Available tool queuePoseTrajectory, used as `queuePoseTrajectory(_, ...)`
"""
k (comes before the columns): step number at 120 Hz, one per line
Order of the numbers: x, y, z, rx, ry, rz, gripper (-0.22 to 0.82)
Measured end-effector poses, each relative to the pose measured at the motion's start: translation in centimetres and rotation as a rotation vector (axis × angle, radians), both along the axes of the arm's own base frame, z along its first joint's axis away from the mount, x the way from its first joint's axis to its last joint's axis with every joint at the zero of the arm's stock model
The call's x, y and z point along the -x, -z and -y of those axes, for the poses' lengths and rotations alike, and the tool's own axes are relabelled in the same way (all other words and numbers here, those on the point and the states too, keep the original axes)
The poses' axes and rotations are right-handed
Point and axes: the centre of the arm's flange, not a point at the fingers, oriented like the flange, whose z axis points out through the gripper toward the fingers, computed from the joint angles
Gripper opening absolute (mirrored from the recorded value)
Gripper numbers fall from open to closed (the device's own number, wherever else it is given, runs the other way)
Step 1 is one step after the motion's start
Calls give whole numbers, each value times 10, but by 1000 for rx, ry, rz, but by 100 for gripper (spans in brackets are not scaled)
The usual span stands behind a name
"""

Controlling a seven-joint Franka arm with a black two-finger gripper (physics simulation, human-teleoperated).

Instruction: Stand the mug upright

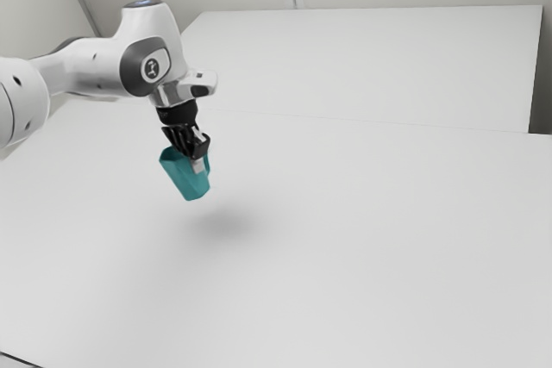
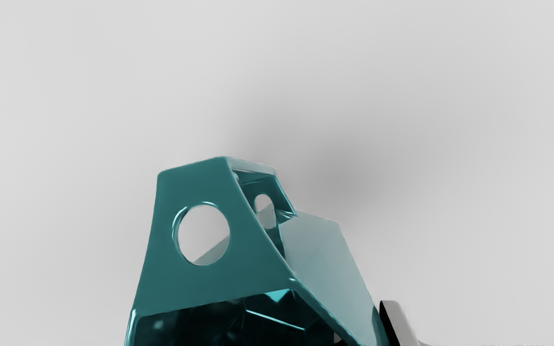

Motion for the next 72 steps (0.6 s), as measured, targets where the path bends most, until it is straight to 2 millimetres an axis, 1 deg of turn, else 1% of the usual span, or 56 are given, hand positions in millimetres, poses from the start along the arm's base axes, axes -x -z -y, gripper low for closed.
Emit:
queuePoseTrajectory(22, -3, 10, -3, -93, -49, 7, -17)
queuePoseTrajectory(29, -2, 18, -3, -111, -66, 9, -17)
queuePoseTrajectory(45, -1, 32, -4, -131, -106, 32, -17)
queuePoseTrajectory(72, -4, 49, -4, -146, -161, 83, -17)
